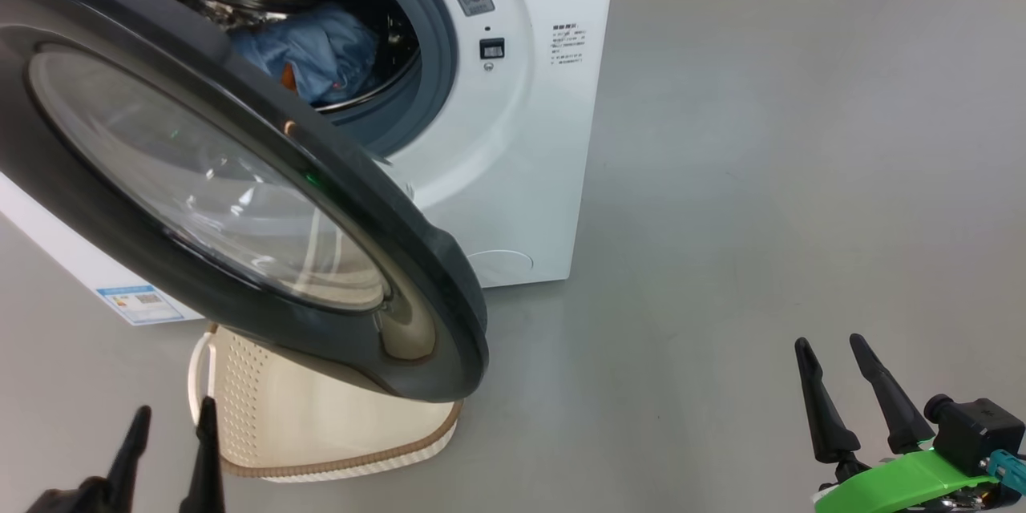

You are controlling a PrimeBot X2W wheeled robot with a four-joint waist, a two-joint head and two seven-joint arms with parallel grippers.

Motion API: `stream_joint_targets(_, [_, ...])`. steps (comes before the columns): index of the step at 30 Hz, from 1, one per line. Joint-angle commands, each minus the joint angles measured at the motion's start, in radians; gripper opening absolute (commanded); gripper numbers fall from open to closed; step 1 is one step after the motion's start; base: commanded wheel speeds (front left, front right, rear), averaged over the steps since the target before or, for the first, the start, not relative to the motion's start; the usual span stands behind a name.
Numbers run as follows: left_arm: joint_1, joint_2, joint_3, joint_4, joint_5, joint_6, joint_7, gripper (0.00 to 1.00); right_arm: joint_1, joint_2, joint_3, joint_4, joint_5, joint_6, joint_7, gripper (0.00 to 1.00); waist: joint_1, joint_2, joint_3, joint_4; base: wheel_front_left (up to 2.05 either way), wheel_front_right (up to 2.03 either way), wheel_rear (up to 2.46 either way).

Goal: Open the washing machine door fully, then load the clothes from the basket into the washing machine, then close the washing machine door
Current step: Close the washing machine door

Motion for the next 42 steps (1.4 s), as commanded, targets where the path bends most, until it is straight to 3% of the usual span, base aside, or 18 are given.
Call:
stream_joint_targets(1, [-0.009,0.010,0.031,-0.010,0.013,-0.003,-0.009,1.00,-0.022,-0.011,0.019,-0.024,0.000,0.002,-0.005,1.00,0.0000,0.0000,0.004,0.000,0.00,0.00,0.00])
stream_joint_targets(14, [-0.013,-0.002,0.030,0.002,0.029,-0.003,-0.009,1.00,-0.023,-0.010,0.023,-0.022,-0.003,0.002,-0.005,1.00,0.0000,0.0000,-0.002,0.011,0.00,0.00,0.00])
stream_joint_targets(15, [-0.012,-0.002,0.028,0.001,0.030,-0.003,-0.009,1.00,-0.024,-0.010,0.025,-0.023,-0.003,0.002,-0.005,0.96,0.0000,0.0000,-0.004,0.012,0.00,0.00,0.00])
stream_joint_targets(16, [-0.011,-0.002,0.026,0.001,0.030,-0.003,-0.009,1.00,-0.026,-0.010,0.028,-0.023,-0.002,0.002,-0.005,0.52,0.0000,0.0000,-0.006,0.013,0.00,0.00,0.00])
stream_joint_targets(17, [-0.010,-0.003,0.024,0.000,0.030,-0.003,-0.009,1.00,-0.028,-0.010,0.031,-0.024,-0.002,0.002,-0.005,0.32,0.0000,0.0000,-0.008,0.015,0.00,0.00,0.00])
stream_joint_targets(18, [-0.009,-0.004,0.023,-0.001,0.030,-0.003,-0.009,1.00,-0.031,-0.010,0.035,-0.027,0.000,0.002,-0.005,0.00,0.0000,0.0000,-0.012,0.017,0.00,0.00,0.00])
stream_joint_targets(31, [-0.004,-0.014,0.004,-0.035,0.037,-0.003,-0.009,1.00,-0.116,-0.014,0.090,-0.162,0.019,0.002,-0.005,0.00,0.0000,0.0000,-0.038,0.076,0.00,0.00,0.00])
stream_joint_targets(42, [0.001,-0.033,-0.008,-0.059,0.043,-0.003,-0.009,1.00,-0.246,0.003,0.282,-0.361,0.052,0.002,-0.005,0.00,0.0000,0.0000,-0.056,0.156,0.00,0.00,0.00])
